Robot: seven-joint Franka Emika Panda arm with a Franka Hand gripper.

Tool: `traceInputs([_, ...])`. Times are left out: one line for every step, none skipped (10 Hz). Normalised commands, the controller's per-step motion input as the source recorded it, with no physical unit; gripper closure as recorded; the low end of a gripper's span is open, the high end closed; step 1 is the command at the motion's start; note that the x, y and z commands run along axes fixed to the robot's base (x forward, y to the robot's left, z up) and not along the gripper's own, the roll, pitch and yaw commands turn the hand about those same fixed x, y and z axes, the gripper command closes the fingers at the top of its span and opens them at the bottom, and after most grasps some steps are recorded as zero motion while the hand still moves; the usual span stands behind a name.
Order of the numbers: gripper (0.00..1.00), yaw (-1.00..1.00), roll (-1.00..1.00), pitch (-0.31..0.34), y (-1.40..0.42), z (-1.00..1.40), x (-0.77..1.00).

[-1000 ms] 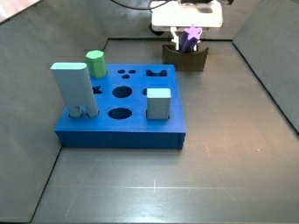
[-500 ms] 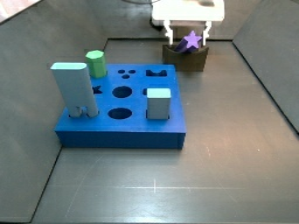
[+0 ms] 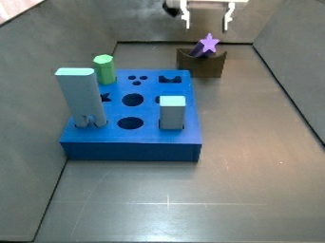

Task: Pick up the star object. Move up. Place the star object on the fixture. Regrasp the star object. Move to above the board. Insert the star object.
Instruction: Regrasp the star object.

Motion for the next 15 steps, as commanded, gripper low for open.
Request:
traceInputs([0.00, -0.06, 0.05, 0.061, 0.01, 0.53, -0.02])
traceInputs([0.00, -0.06, 0.05, 0.047, 0.00, 0.32, -0.02])
traceInputs([0.00, 0.03, 1.00, 0.043, -0.96, 1.00, -0.01])
traceInputs([0.00, 0.03, 1.00, 0.038, -1.00, 0.91, -0.01])
traceInputs([0.00, 0.03, 1.00, 0.032, -1.00, 0.88, -0.03])
traceInputs([0.00, 0.03, 1.00, 0.023, -1.00, 0.82, -0.07])
traceInputs([0.00, 0.03, 1.00, 0.018, -1.00, 0.75, -0.07])
traceInputs([0.00, 0.03, 1.00, 0.017, -0.91, 0.59, -0.06])
traceInputs([0.00, 0.03, 1.00, 0.015, -0.69, 0.30, -0.04])
traceInputs([0.00, 0.03, 1.00, 0.012, -0.52, 0.09, -0.03])
traceInputs([0.00, 0.03, 1.00, 0.009, -0.34, 0.02, -0.01])
traceInputs([0.00, 0.03, 1.00, 0.007, -0.09, 0.04, -0.02])
traceInputs([0.00, 0.03, 1.00, 0.004, -0.01, 0.03, -0.03])
traceInputs([0.00, 0.03, 1.00, 0.001, -0.02, 0.01, -0.02])
traceInputs([0.00, 0.03, 1.00, -0.004, -0.03, 0.00, -0.01])
